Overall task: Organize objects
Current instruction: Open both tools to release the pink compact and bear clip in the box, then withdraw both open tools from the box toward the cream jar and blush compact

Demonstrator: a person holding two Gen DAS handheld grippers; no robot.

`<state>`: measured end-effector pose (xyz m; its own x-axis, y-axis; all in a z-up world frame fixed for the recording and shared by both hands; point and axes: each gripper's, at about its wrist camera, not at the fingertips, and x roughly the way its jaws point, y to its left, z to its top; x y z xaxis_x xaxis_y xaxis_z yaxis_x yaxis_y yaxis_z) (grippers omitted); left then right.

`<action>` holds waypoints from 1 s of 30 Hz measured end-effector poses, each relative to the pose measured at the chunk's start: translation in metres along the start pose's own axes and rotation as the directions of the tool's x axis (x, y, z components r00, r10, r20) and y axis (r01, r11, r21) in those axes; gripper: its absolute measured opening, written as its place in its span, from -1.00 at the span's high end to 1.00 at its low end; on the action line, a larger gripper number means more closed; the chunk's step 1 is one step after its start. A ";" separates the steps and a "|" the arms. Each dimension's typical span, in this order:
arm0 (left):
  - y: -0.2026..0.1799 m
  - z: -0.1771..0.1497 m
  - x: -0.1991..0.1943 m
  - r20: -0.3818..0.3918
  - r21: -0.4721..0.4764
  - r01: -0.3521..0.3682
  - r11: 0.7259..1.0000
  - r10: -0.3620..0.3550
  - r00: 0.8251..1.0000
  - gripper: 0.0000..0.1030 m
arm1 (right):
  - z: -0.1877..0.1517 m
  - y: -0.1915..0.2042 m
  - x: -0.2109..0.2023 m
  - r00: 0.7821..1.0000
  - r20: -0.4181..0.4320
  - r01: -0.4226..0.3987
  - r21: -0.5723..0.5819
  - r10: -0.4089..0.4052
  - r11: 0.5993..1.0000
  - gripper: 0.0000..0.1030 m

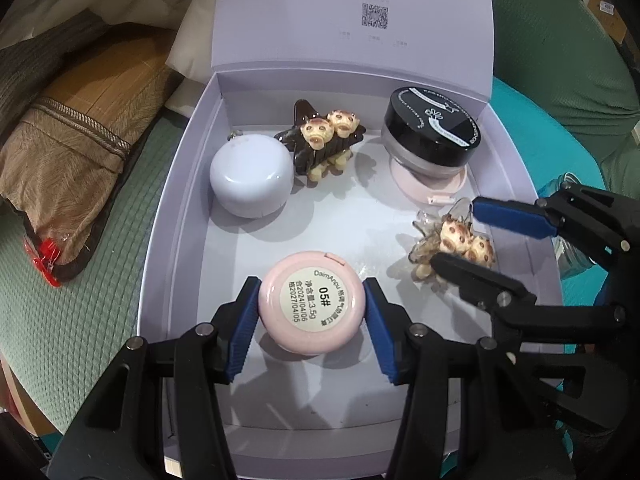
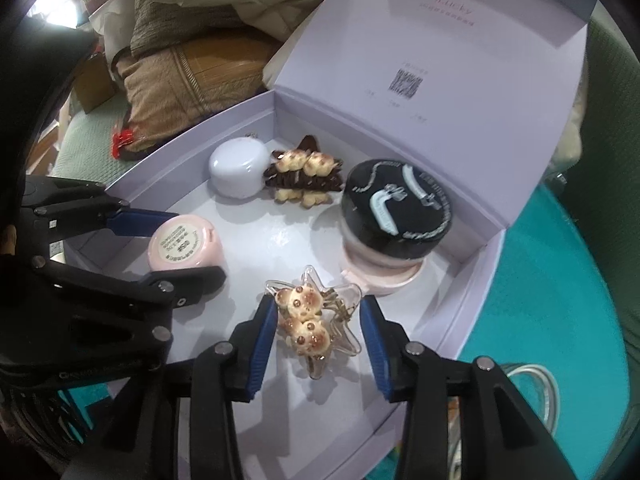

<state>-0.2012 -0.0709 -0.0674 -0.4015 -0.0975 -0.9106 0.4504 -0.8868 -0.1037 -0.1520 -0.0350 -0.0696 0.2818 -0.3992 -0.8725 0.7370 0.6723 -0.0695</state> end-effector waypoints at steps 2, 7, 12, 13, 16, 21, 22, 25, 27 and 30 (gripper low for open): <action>-0.003 0.000 -0.004 0.028 0.014 -0.014 1.000 0.013 1.000 0.03 | 0.001 0.000 -0.001 0.999 0.028 0.030 -0.008 -0.029 1.000 0.16; -0.008 0.003 -0.018 0.117 0.048 -0.084 0.995 0.078 0.990 -0.07 | 0.000 -0.002 -0.008 0.997 0.064 0.054 -0.016 -0.053 0.998 0.16; -0.007 0.000 -0.020 0.119 0.034 -0.078 0.996 0.074 0.990 -0.07 | 0.000 -0.005 -0.016 0.995 0.081 0.063 0.012 -0.063 0.998 0.16; -0.007 -0.001 -0.021 0.121 0.031 -0.079 0.996 0.074 0.990 -0.07 | 0.001 -0.005 -0.016 0.995 0.082 0.063 0.013 -0.064 0.998 0.16; -0.009 -0.002 -0.022 0.123 0.021 -0.070 0.997 0.067 0.990 -0.07 | 0.000 -0.006 -0.020 0.994 0.078 0.068 0.024 -0.070 0.997 0.12; -0.011 0.000 -0.031 0.141 0.023 -0.073 0.997 0.069 0.988 -0.07 | -0.003 -0.010 -0.028 0.994 0.077 0.077 0.050 -0.081 0.996 0.02; -0.012 0.000 -0.034 0.147 0.024 -0.075 0.997 0.071 0.987 -0.07 | -0.004 -0.011 -0.031 0.993 0.079 0.080 0.056 -0.084 0.995 0.01; -0.019 -0.002 -0.044 0.162 0.028 -0.084 0.996 0.079 0.984 -0.12 | -0.005 -0.015 -0.038 0.992 0.085 0.085 0.079 -0.092 0.993 -0.06; -0.019 0.004 -0.037 0.178 0.029 -0.092 0.995 0.085 0.980 -0.16 | -0.007 -0.017 -0.045 0.991 0.095 0.089 0.095 -0.098 0.991 -0.11; -0.031 0.016 -0.042 0.208 0.031 -0.100 0.994 0.092 0.974 -0.28 | -0.009 -0.020 -0.056 0.987 0.115 0.094 0.118 -0.108 0.989 -0.16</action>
<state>-0.2116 -0.0467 -0.0197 -0.5157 -0.2704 -0.8130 0.4633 -0.8862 0.0008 -0.1883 -0.0205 -0.0235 0.2696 -0.5386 -0.7982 0.8275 0.5535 -0.0941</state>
